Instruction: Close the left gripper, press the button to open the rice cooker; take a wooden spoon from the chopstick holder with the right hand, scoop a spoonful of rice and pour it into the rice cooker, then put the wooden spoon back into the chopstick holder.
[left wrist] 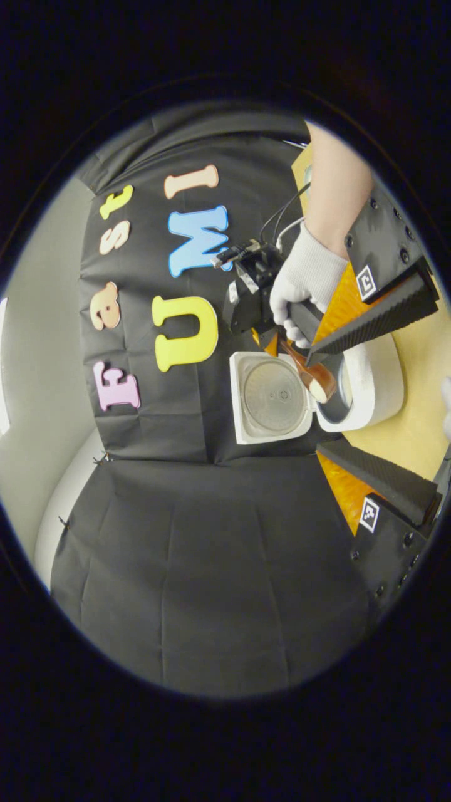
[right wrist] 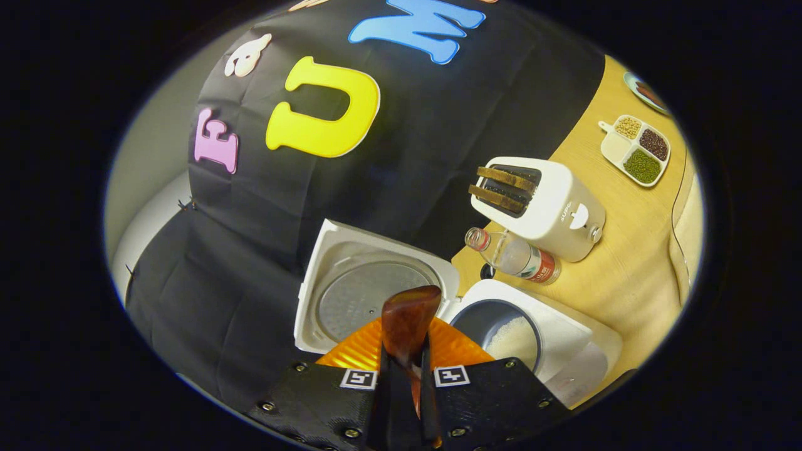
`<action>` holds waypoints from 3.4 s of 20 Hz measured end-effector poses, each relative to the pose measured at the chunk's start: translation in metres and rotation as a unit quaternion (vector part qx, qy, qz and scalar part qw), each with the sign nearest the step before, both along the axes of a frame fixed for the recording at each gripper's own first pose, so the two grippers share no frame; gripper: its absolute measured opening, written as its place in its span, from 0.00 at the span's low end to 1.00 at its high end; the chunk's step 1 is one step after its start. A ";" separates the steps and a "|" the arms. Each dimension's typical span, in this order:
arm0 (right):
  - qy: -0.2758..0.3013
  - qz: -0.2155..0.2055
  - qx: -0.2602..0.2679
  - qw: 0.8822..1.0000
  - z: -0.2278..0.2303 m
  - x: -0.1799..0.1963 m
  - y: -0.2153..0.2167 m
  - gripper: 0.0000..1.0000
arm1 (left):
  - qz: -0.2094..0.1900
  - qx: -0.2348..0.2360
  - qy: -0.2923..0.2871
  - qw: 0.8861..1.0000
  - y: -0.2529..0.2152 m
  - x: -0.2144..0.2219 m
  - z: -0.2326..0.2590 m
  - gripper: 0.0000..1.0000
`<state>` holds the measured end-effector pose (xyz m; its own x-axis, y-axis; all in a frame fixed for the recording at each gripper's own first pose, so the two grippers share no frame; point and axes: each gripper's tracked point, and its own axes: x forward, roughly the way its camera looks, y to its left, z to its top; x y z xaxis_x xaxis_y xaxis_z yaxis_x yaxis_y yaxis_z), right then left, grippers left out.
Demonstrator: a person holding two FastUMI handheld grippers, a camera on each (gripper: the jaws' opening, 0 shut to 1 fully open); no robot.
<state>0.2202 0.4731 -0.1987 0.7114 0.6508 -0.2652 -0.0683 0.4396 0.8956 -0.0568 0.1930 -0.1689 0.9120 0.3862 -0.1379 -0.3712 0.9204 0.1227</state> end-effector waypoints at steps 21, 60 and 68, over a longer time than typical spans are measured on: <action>-0.339 0.012 -0.363 0.868 0.008 0.001 0.019 0.18 | 0.028 0.006 0.007 1.000 0.008 -0.022 -0.008 0.99; -0.110 -0.299 -0.203 0.926 0.018 0.033 -0.481 0.18 | -0.090 0.013 -0.039 0.995 -0.097 0.005 0.043 0.97; -0.043 -0.380 -0.242 0.892 -0.045 0.005 -0.648 0.19 | -0.110 0.015 -0.027 0.993 -0.151 0.023 0.047 0.97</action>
<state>0.2251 -0.1748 -0.2433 0.9295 -0.2045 -0.3070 0.3552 0.7213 0.5947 -0.0335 0.0419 -0.1215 0.9805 0.1803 -0.0783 -0.1686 0.9761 0.1370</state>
